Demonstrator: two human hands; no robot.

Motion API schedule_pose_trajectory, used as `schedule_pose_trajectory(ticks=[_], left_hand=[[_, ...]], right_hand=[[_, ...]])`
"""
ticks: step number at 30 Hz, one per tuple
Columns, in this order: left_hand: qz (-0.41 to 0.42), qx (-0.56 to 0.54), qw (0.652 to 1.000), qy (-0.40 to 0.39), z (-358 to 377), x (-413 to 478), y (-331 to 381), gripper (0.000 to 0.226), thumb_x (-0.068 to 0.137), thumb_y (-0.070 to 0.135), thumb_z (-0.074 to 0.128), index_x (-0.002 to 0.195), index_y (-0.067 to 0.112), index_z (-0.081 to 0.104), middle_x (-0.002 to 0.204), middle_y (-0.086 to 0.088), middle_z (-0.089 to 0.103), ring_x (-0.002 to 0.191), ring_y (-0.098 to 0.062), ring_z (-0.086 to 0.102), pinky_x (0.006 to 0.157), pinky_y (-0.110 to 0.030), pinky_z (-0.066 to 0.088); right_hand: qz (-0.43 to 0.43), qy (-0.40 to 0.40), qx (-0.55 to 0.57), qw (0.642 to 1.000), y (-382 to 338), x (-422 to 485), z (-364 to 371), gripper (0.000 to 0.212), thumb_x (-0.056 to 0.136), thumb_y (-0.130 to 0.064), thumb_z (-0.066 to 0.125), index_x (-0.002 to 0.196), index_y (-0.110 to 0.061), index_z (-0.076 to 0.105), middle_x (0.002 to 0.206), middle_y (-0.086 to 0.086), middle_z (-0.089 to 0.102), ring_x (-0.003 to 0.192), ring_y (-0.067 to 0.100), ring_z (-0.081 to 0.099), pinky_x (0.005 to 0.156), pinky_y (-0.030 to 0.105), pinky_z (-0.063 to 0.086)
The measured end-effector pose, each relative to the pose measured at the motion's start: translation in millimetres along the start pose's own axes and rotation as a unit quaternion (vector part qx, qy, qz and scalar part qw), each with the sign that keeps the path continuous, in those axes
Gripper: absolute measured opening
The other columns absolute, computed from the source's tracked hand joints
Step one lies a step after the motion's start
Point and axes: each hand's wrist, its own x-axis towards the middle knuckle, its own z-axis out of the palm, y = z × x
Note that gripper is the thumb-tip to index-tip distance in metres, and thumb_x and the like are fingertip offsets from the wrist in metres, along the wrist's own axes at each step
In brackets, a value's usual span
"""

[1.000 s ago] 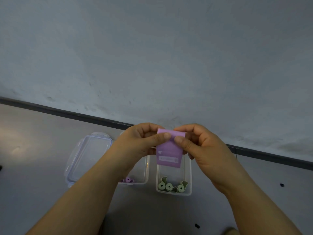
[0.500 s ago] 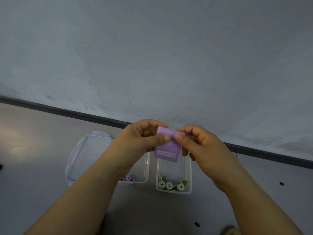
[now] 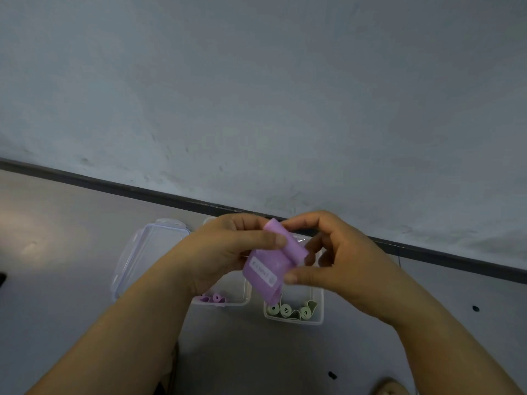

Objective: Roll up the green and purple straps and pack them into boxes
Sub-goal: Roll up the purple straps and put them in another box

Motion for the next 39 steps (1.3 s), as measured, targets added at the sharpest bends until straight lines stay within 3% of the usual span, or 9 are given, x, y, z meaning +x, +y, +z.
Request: schedule_pose_trajectory(ticks=[4, 9, 12, 16, 18, 22, 27, 33, 39], left_hand=[[-0.037, 0.008, 0.997, -0.071, -4, -3, 1, 0.022, 0.069, 0.017, 0.066, 0.090, 0.011, 0.068, 0.081, -0.006, 0.068, 0.073, -0.015, 0.064, 0.067, -0.025, 0.053], [-0.055, 0.026, 0.989, -0.134, -3, -6, 3, 0.011, 0.069, 0.013, 0.066, 0.076, 0.016, 0.074, 0.076, -0.002, 0.070, 0.069, -0.010, 0.066, 0.063, -0.019, 0.051], [-0.056, 0.043, 0.988, -0.140, -3, -6, 2, 0.009, 0.066, 0.016, 0.070, 0.073, 0.021, 0.075, 0.076, -0.002, 0.070, 0.070, -0.010, 0.066, 0.063, -0.018, 0.051], [-0.059, 0.047, 0.985, -0.154, -3, -5, 2, 0.011, 0.070, 0.015, 0.066, 0.071, 0.022, 0.075, 0.075, 0.000, 0.070, 0.069, -0.009, 0.066, 0.063, -0.018, 0.051], [-0.057, 0.056, 0.984, -0.161, -4, -6, 2, 0.007, 0.067, 0.021, 0.073, 0.074, 0.022, 0.076, 0.078, 0.000, 0.071, 0.072, -0.010, 0.067, 0.066, -0.020, 0.052], [-0.045, 0.101, 0.981, -0.161, -5, -7, 4, 0.037, 0.047, 0.042, 0.084, 0.079, 0.025, 0.076, 0.081, 0.001, 0.072, 0.077, -0.011, 0.066, 0.073, -0.022, 0.052], [-0.050, 0.108, 0.984, -0.134, -2, -6, 3, 0.016, 0.058, 0.025, 0.077, 0.073, 0.023, 0.077, 0.073, 0.003, 0.071, 0.067, -0.005, 0.065, 0.063, -0.016, 0.049], [-0.053, 0.077, 0.984, -0.150, 0, -7, 3, 0.015, 0.066, 0.014, 0.068, 0.074, 0.022, 0.077, 0.073, 0.003, 0.071, 0.067, -0.005, 0.065, 0.062, -0.015, 0.050], [-0.056, 0.069, 0.986, -0.138, -1, -6, 0, 0.016, 0.064, 0.013, 0.078, 0.078, 0.020, 0.078, 0.078, 0.000, 0.071, 0.070, -0.007, 0.066, 0.063, -0.017, 0.051]], right_hand=[[-0.053, -0.077, -0.036, 0.995, -6, -5, 2, 0.071, 0.062, -0.031, 0.082, 0.109, -0.061, 0.039, 0.102, -0.041, 0.044, 0.086, -0.012, 0.048, 0.067, 0.006, 0.043], [-0.067, -0.103, -0.050, 0.991, -7, -6, 1, 0.069, 0.063, -0.031, 0.082, 0.112, -0.057, 0.041, 0.105, -0.042, 0.045, 0.089, -0.010, 0.049, 0.070, 0.007, 0.044], [-0.070, -0.108, -0.055, 0.990, -6, -7, 0, 0.066, 0.062, -0.033, 0.083, 0.113, -0.053, 0.045, 0.109, -0.036, 0.048, 0.092, -0.006, 0.050, 0.072, 0.009, 0.045], [-0.064, -0.102, -0.064, 0.991, -10, -8, 1, 0.059, 0.061, -0.032, 0.083, 0.101, -0.054, 0.047, 0.101, -0.042, 0.046, 0.089, -0.011, 0.050, 0.070, 0.004, 0.042], [-0.060, -0.091, -0.051, 0.993, -10, -9, 0, 0.057, 0.059, -0.030, 0.085, 0.098, -0.053, 0.050, 0.099, -0.038, 0.051, 0.085, -0.008, 0.052, 0.069, 0.007, 0.044], [-0.052, -0.066, -0.017, 0.996, -11, -12, -6, 0.055, 0.055, -0.025, 0.087, 0.094, -0.049, 0.056, 0.098, -0.026, 0.058, 0.082, -0.002, 0.056, 0.069, 0.013, 0.048], [-0.053, -0.056, 0.014, 0.997, -12, -14, -10, 0.055, 0.052, -0.021, 0.088, 0.091, -0.047, 0.060, 0.095, -0.014, 0.061, 0.077, 0.001, 0.057, 0.065, 0.017, 0.048], [-0.047, -0.072, -0.009, 0.996, -11, -14, -10, 0.055, 0.055, -0.022, 0.086, 0.094, -0.049, 0.057, 0.097, -0.020, 0.059, 0.080, -0.003, 0.055, 0.067, 0.016, 0.048], [-0.051, -0.072, -0.050, 0.995, -8, -12, -10, 0.059, 0.059, -0.022, 0.085, 0.100, -0.050, 0.054, 0.097, -0.033, 0.055, 0.083, -0.005, 0.054, 0.069, 0.009, 0.045]])
